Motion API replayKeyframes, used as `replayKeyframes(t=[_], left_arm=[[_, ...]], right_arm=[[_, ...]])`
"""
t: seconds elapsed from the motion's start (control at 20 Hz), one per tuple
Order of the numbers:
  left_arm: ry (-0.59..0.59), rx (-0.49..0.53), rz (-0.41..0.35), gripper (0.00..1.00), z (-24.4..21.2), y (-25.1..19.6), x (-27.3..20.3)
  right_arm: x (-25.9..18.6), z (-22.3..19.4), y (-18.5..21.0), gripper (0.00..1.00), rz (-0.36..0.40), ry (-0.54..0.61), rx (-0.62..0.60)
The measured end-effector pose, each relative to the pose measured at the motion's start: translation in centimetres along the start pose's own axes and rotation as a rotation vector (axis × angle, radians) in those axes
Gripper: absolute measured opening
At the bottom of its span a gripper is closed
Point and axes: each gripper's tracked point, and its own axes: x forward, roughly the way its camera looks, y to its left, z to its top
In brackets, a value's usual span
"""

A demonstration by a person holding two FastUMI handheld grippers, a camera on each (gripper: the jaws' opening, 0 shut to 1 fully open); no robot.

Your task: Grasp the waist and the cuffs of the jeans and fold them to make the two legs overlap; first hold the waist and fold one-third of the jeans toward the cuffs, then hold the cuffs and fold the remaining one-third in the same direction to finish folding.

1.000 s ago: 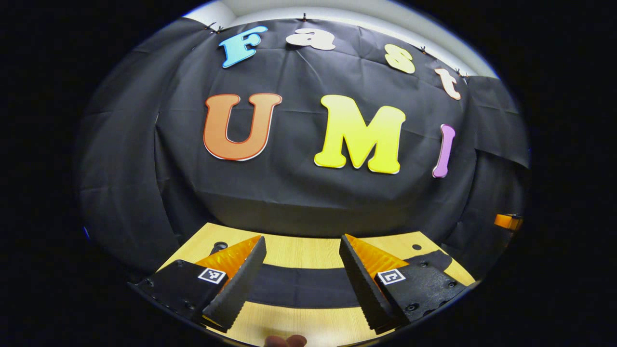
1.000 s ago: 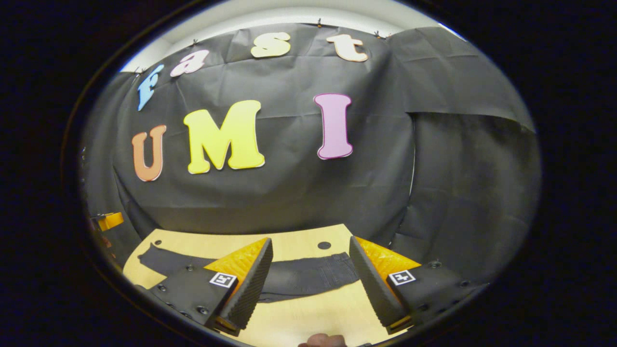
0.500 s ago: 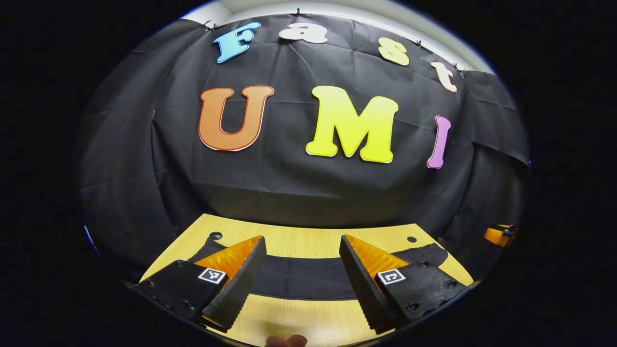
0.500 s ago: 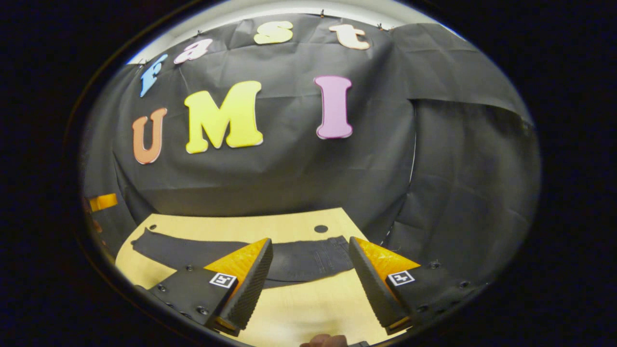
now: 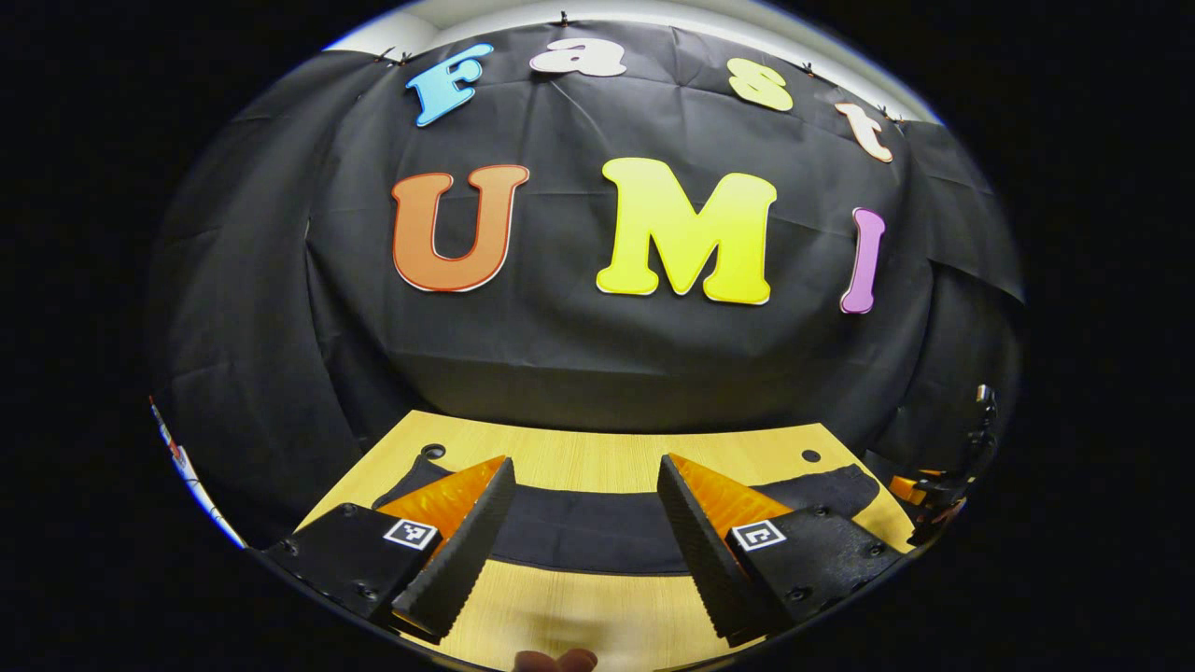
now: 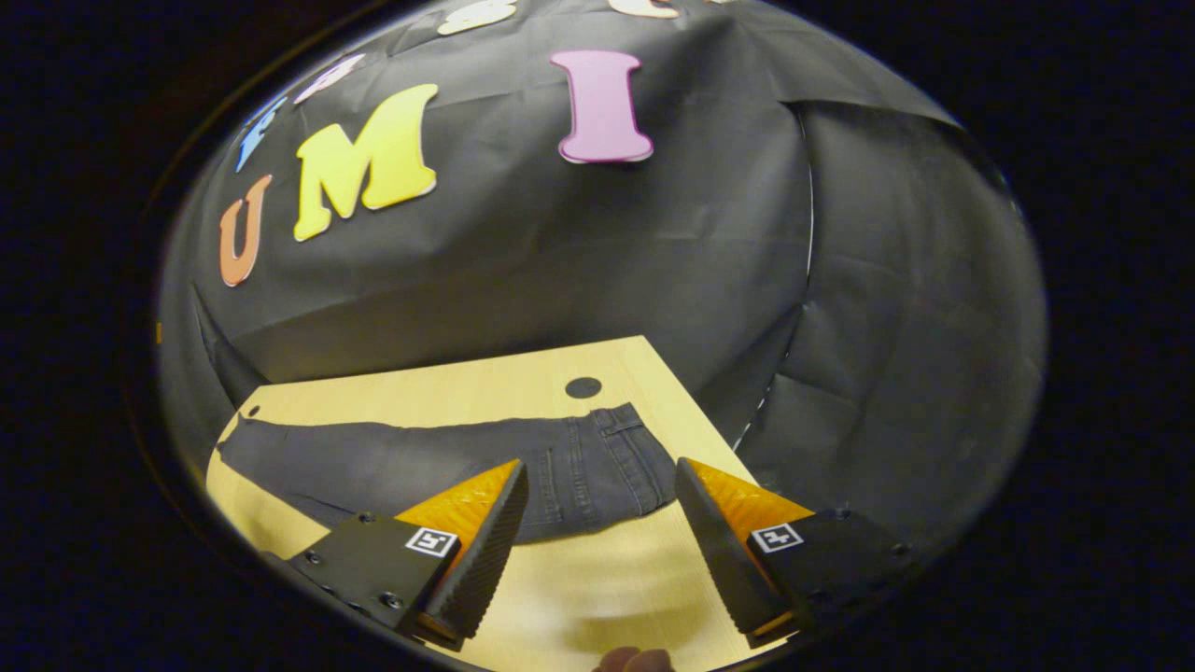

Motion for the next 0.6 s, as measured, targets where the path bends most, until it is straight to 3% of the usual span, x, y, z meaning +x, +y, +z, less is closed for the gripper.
replayKeyframes(t=[0.05,0.3,0.4,0.45,0.6], left_arm=[[0.006,-0.013,0.005,0.98,-0.2,-0.2,0.0],[0.038,-0.040,0.040,0.99,-1.0,-0.3,-0.4],[0.040,-0.039,0.056,0.99,-1.1,-0.3,-0.4],[0.039,-0.043,0.064,0.99,-1.2,-0.3,-0.5],[0.038,-0.060,0.099,0.99,-1.4,0.1,-0.7]], right_arm=[[1.7,-0.4,-0.8,0.98,0.001,0.014,0.017],[8.7,-2.3,-2.5,0.98,0.038,0.084,0.027],[10.4,-3.4,-3.2,0.98,0.033,0.122,0.057],[10.8,-4.1,-3.3,0.93,0.041,0.149,0.073],[11.6,-5.3,-3.1,0.94,0.069,0.208,0.127]])
